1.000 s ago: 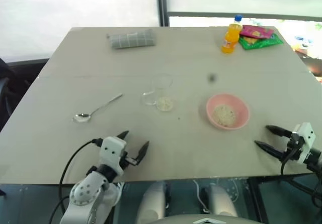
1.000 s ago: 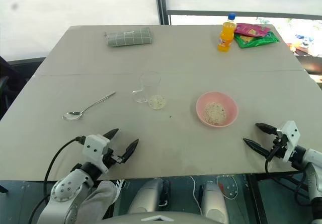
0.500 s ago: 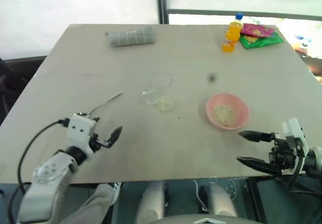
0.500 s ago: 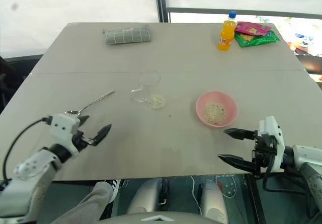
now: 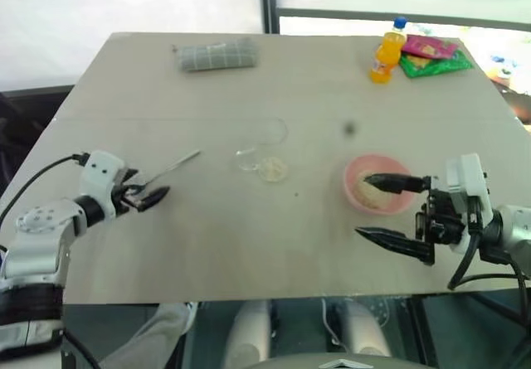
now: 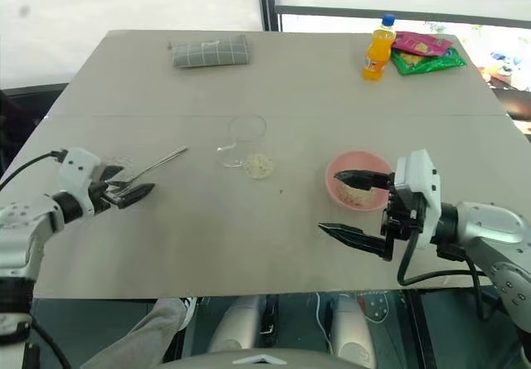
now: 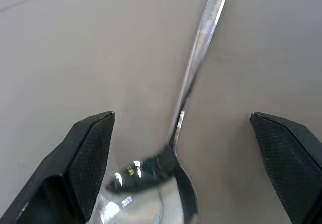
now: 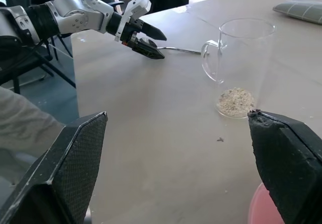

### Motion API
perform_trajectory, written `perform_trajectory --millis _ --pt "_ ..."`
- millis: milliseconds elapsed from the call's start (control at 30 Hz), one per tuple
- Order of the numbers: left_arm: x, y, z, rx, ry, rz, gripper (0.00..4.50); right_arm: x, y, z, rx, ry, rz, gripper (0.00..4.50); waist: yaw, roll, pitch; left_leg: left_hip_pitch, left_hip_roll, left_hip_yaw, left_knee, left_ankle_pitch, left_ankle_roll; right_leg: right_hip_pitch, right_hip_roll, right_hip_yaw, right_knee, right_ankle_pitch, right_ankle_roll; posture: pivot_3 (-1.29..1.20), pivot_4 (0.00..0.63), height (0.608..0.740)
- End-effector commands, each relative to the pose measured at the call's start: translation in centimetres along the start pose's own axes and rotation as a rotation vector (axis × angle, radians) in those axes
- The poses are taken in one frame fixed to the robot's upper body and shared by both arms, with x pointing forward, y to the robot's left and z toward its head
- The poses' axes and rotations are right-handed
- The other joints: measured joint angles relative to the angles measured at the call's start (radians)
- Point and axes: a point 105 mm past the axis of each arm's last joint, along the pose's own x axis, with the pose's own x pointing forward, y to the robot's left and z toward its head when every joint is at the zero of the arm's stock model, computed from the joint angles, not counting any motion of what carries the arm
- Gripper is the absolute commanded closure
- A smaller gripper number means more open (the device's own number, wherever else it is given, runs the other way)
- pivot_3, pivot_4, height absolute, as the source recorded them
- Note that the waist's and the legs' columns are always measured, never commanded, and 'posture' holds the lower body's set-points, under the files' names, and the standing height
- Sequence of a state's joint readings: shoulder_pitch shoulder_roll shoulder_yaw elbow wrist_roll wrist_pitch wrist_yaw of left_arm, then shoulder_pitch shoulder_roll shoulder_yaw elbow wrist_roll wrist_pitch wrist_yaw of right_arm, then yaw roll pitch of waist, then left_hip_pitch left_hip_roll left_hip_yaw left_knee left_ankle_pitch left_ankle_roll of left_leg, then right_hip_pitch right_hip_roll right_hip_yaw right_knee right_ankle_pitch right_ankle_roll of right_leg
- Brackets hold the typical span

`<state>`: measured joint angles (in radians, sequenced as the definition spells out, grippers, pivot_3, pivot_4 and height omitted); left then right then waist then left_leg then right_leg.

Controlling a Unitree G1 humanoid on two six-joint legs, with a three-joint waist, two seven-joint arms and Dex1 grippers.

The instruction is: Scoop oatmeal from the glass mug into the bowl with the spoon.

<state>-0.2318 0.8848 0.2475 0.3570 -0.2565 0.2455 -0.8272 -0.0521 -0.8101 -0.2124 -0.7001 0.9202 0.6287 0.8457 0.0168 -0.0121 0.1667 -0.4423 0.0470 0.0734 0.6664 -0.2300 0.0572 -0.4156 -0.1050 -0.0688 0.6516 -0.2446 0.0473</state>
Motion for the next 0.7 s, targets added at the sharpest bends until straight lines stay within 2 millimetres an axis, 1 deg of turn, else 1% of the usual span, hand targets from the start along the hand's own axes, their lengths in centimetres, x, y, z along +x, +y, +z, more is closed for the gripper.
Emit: perform_trajectory --millis 33,100,167,267,333,367,400,433,467,500,533,667,700 --pt "0.5 0.5 -1.8 0.028 0.09 -0.025 0.01 0.4 0.3 0.9 -0.051 -0.023 -0.002 0.0 0.0 0.0 0.0 0.0 0.0 0.0 0.0 0.0 0.0 0.0 0.0 0.0 0.001 0.0 0.0 0.0 0.15 0.718" --pt "1.1 0.1 -2.4 0.037 0.13 -0.07 0.01 0.4 0.2 1.0 -0.056 -0.026 -0.012 0.0 0.001 0.001 0.0 0.001 0.0 0.0 0.001 0.0 0.0 0.001 0.0 0.0 0.002 0.001 0.001 0.0 0.15 0.718" --pt "1.3 0.0 -3.2 0.005 0.184 -0.11 0.01 0.4 0.0 1.2 -0.064 -0.03 -0.024 0.0 0.001 0.001 -0.001 0.003 0.0 0.0 0.002 0.0 0.0 0.001 0.0 0.0 0.005 0.0 0.001 0.0 0.15 0.718" --pt "0.7 0.0 -4.6 -0.023 0.286 -0.164 0.01 0.4 -0.3 1.3 -0.072 -0.034 -0.036 0.0 0.0 0.002 -0.001 0.007 0.0 0.0 0.002 0.0 0.0 0.004 0.0 0.001 0.007 -0.001 0.001 0.0 0.15 0.718" --pt "-0.1 0.5 -5.8 -0.055 0.365 -0.182 0.51 0.4 -0.5 1.2 -0.064 -0.044 -0.047 0.0 -0.003 0.003 -0.002 0.009 0.0 0.001 0.002 0.0 0.0 0.005 0.0 0.001 0.007 -0.001 0.002 0.0 0.15 0.718" --pt "-0.3 0.4 -6.3 -0.076 0.393 -0.2 0.64 0.4 -0.5 1.1 -0.063 -0.041 -0.048 0.0 -0.006 0.007 -0.004 0.009 0.001 0.001 0.002 0.0 0.0 0.004 0.0 0.001 0.007 -0.001 0.002 0.0 0.15 0.718" --pt "-0.5 0.3 -6.8 -0.096 0.419 -0.208 1.08 0.4 -0.5 1.1 -0.061 -0.042 -0.051 0.0 -0.008 0.008 -0.005 0.01 0.001 0.003 0.001 0.0 0.0 0.004 0.0 0.003 0.007 -0.001 0.001 0.0 0.15 0.718" --pt "-0.5 0.3 -7.2 -0.112 0.439 -0.214 1.29 0.4 -0.5 1.1 -0.059 -0.044 -0.053 0.0 -0.009 0.01 -0.006 0.01 0.001 0.004 0.001 0.0 0.0 0.004 0.001 0.003 0.007 -0.001 0.001 0.0 0.15 0.718" --pt "-0.6 0.2 -7.7 -0.131 0.461 -0.219 1.82 0.4 -0.4 1.1 -0.059 -0.044 -0.055 0.0 -0.011 0.012 -0.008 0.01 0.001 0.004 0.001 0.0 0.0 0.004 0.002 0.003 0.008 0.0 0.001 0.0 0.15 0.718" --pt "-0.6 0.1 -8.0 -0.144 0.476 -0.222 2.21 0.4 -0.5 1.2 -0.06 -0.045 -0.057 0.0 -0.013 0.015 -0.01 0.011 0.001 0.004 0.001 0.0 0.0 0.004 0.002 0.004 0.008 -0.001 0.001 0.0 0.15 0.718" --pt "-0.6 0.0 -8.4 -0.151 0.489 -0.227 2.71 0.4 -0.5 1.2 -0.061 -0.045 -0.061 0.0 -0.015 0.017 -0.011 0.012 0.001 0.005 0.001 0.0 0.0 0.004 0.002 0.004 0.009 -0.001 0.002 0.0 0.15 0.718" --pt "-0.2 0.1 -9.1 -0.163 0.495 -0.197 4.27 0.2 -0.9 1.3 -0.068 -0.038 -0.071 0.0 -0.029 0.028 -0.02 0.013 0.001 0.006 0.001 0.0 0.001 0.004 0.002 0.005 0.01 -0.003 0.004 0.0 0.15 0.718" --pt "0.0 0.2 -9.1 -0.167 0.489 -0.183 4.45 0.2 -0.9 1.2 -0.067 -0.037 -0.072 0.0 -0.031 0.029 -0.021 0.013 0.001 0.006 0.001 0.0 0.001 0.004 0.002 0.006 0.01 -0.003 0.005 0.0 0.15 0.718"
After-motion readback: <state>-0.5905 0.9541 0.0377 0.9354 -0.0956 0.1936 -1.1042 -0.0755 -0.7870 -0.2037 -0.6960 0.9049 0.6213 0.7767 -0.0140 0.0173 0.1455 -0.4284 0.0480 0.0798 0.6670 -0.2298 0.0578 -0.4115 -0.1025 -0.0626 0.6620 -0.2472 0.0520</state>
